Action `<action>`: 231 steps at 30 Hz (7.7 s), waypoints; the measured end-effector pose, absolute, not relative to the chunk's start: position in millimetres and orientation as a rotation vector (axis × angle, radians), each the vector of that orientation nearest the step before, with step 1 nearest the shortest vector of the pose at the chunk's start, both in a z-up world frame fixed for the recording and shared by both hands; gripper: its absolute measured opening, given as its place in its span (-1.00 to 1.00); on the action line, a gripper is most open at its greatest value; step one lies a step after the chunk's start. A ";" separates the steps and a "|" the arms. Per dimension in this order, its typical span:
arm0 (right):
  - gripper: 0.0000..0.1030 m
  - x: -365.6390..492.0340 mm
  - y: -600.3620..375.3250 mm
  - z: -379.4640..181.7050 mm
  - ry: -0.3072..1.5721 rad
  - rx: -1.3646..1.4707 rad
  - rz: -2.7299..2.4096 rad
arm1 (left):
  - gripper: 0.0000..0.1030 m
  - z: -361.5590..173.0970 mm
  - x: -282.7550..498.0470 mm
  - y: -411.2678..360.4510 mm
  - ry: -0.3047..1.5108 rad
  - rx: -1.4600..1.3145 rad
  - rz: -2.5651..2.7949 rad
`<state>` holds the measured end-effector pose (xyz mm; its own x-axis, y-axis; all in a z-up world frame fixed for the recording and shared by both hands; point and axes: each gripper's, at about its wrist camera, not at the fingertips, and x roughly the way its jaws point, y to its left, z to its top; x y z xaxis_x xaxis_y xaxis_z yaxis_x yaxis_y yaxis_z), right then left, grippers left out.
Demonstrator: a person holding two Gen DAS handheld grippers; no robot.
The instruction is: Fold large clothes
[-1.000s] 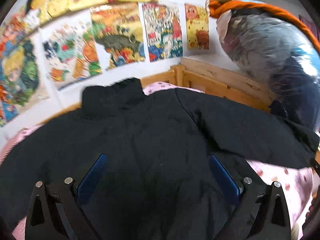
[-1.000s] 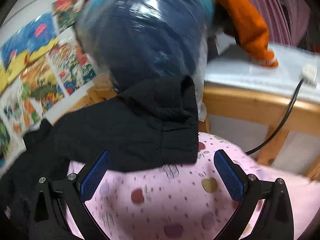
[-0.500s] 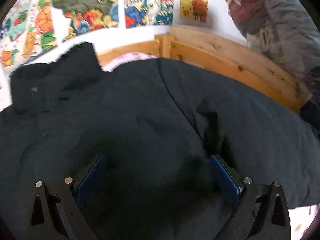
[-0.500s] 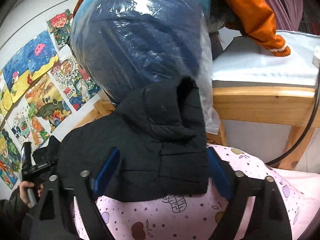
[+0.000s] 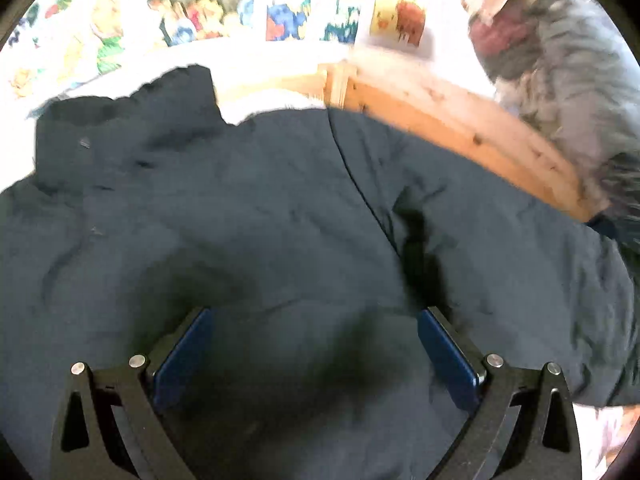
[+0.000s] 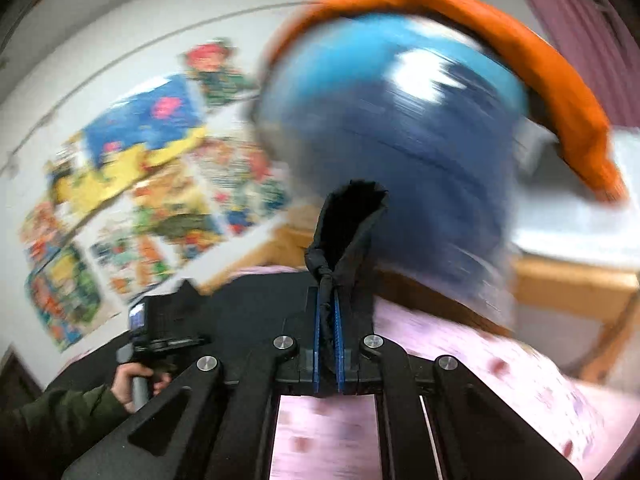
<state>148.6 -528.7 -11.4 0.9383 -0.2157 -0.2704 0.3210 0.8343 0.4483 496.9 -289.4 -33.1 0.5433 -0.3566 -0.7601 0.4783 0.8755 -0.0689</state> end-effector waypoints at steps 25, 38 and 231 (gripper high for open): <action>-0.88 298.0 -219.1 -24.5 0.524 0.242 0.379 | 0.97 57.2 409.4 -26.4 0.820 -0.436 -0.690; -0.88 327.0 -180.5 -65.5 0.658 0.220 0.364 | 0.05 -20.1 447.7 -41.2 1.051 -0.520 -0.692; -0.85 477.9 -366.1 -127.6 0.880 0.143 -0.048 | 0.40 -74.0 511.3 -77.0 0.827 0.217 -0.060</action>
